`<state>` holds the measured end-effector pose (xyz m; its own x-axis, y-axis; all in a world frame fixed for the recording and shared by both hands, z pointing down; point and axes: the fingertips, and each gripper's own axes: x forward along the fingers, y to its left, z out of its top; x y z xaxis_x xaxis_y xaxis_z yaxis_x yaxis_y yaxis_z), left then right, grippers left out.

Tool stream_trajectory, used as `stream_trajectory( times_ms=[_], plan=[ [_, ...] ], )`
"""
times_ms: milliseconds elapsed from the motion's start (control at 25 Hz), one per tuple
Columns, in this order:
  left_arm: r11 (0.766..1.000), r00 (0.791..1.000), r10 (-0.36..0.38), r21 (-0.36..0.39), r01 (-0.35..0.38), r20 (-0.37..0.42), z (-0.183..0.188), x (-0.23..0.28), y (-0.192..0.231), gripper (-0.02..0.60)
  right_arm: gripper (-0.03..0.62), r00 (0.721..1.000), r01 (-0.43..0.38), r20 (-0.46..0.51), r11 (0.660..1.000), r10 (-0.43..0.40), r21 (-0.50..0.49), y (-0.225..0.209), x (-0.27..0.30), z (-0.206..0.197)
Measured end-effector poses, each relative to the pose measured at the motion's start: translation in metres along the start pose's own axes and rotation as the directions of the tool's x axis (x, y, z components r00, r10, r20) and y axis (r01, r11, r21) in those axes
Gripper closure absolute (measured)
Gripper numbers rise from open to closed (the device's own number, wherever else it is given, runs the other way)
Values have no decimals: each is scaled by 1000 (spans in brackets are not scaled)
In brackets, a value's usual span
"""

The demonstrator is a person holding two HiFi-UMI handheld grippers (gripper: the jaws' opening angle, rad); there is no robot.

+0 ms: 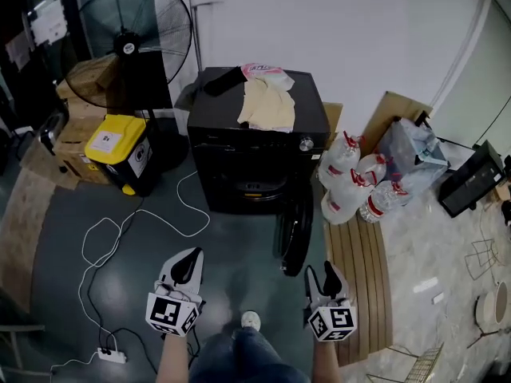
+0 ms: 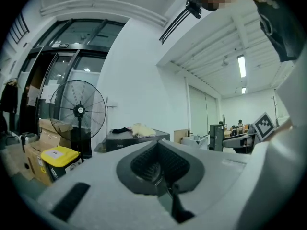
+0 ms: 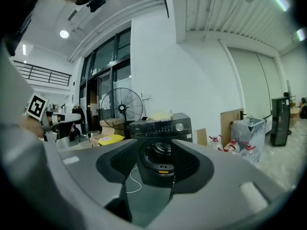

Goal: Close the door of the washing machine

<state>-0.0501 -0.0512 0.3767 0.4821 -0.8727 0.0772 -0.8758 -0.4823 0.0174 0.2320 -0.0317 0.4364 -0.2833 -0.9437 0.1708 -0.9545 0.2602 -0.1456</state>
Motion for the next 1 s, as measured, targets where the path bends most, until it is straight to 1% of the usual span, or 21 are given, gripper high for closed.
stream_trajectory(
  times_ms=[120, 280, 400, 520, 680, 880, 1000],
  plan=[
    [1000, 999, -30, 3, 30, -46, -16, 25, 7, 583, 388, 999, 27, -39, 1000, -27, 2, -11, 18, -12],
    [997, 994, -69, -27, 67, -81, -31, 57, 23, 583, 388, 993, 73, -89, 997, -73, 6, -25, 41, -31],
    [994, 986, -104, -38, 100, -127, -50, 75, 27, 583, 388, 985, 110, -136, 994, -107, 16, -36, 49, -56],
    [990, 980, -132, -65, 123, -152, -73, 91, 28, 583, 390, 972, 148, -189, 988, -138, 38, -52, 57, -97],
    [985, 967, -166, -72, 155, -192, -119, 112, 21, 583, 390, 954, 181, -254, 982, -163, 51, -75, 72, -164],
    [979, 953, -199, -92, 182, -228, -184, 130, 6, 583, 390, 924, 205, -336, 978, -185, 25, -104, 94, -254],
    [977, 946, -204, -108, 182, -251, -214, 135, -2, 583, 390, 910, 226, -361, 974, -204, 20, -123, 107, -288]
  ],
)
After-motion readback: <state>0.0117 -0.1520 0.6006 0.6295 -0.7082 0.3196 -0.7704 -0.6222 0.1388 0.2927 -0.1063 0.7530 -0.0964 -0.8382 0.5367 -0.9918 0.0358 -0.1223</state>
